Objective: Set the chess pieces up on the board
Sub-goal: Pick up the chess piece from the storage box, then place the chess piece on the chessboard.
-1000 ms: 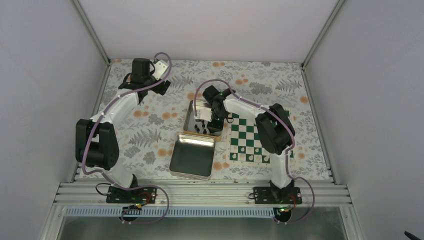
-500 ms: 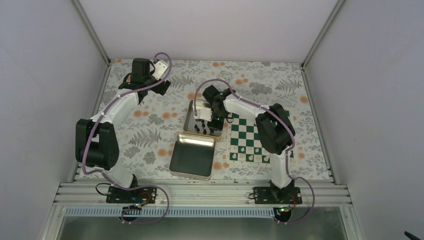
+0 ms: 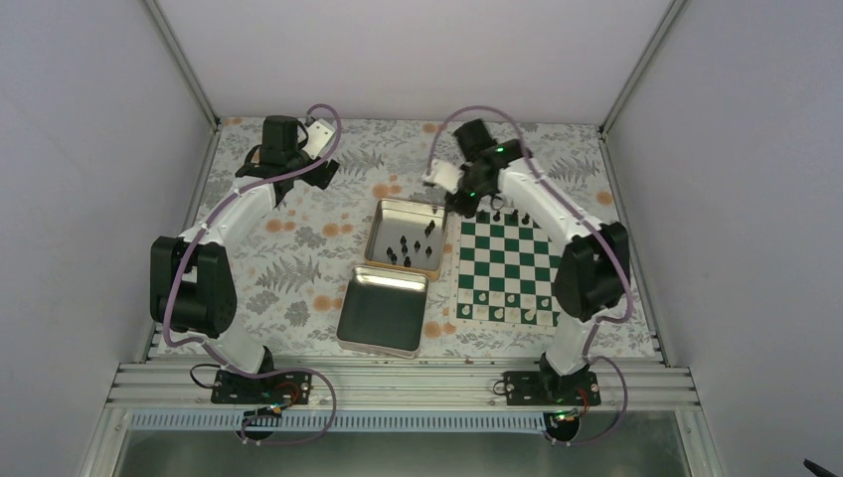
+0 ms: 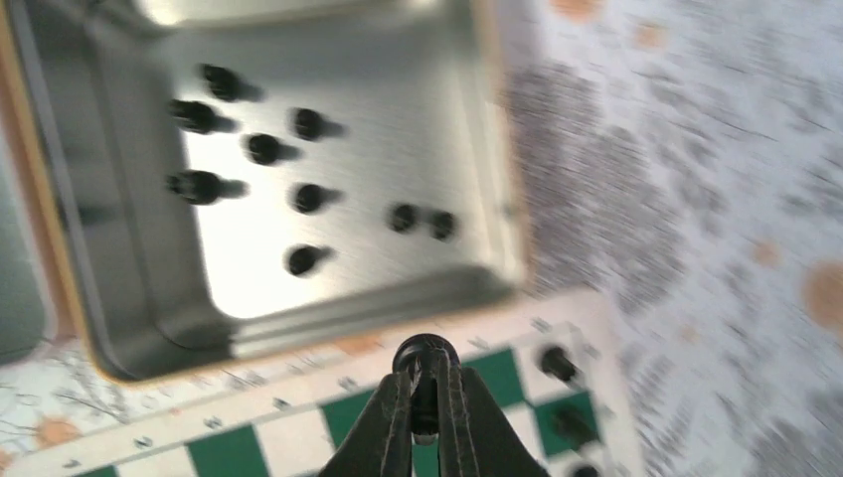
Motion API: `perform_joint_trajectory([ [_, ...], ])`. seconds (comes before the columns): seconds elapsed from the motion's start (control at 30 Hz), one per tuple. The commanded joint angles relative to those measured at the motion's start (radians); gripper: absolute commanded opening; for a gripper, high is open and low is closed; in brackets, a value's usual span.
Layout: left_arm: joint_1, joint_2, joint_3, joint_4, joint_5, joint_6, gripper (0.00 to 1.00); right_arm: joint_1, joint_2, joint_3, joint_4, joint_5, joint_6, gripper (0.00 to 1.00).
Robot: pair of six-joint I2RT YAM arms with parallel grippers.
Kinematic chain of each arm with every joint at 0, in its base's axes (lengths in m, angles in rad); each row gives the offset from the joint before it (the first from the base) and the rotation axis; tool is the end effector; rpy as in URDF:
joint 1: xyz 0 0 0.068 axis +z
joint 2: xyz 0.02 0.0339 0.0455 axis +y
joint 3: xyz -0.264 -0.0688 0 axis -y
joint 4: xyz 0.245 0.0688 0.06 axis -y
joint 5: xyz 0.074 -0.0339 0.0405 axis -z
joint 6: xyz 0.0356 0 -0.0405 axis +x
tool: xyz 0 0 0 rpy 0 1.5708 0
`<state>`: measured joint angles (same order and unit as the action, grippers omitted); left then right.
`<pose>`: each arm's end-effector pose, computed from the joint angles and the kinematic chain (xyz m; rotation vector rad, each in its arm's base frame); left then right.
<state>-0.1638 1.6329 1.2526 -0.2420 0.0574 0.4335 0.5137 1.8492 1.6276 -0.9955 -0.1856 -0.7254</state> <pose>0.3698 -0.0632 0.2779 0.6762 2.0865 0.0890 0.3299 0.1937 0.2698 -1.6424 2.2236 0.2036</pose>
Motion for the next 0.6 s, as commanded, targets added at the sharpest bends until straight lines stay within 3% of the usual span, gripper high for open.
perform_joint_trajectory([
  [0.0, 0.003, 0.004, 0.009, 0.006, 0.015, 0.005, 1.0, -0.142, -0.049, 0.026, -0.046, 0.024, -0.02, 0.05],
  [0.33, 0.003, 0.007, 0.005, 0.011, 0.013, 0.004, 1.0, -0.543, -0.059, -0.061, -0.003, 0.003, -0.07, 0.07],
  [0.57, 0.002, 0.01, 0.007, 0.01, 0.013, 0.001, 1.0, -0.683, -0.025, -0.134, 0.064, -0.022, -0.087, 0.08],
])
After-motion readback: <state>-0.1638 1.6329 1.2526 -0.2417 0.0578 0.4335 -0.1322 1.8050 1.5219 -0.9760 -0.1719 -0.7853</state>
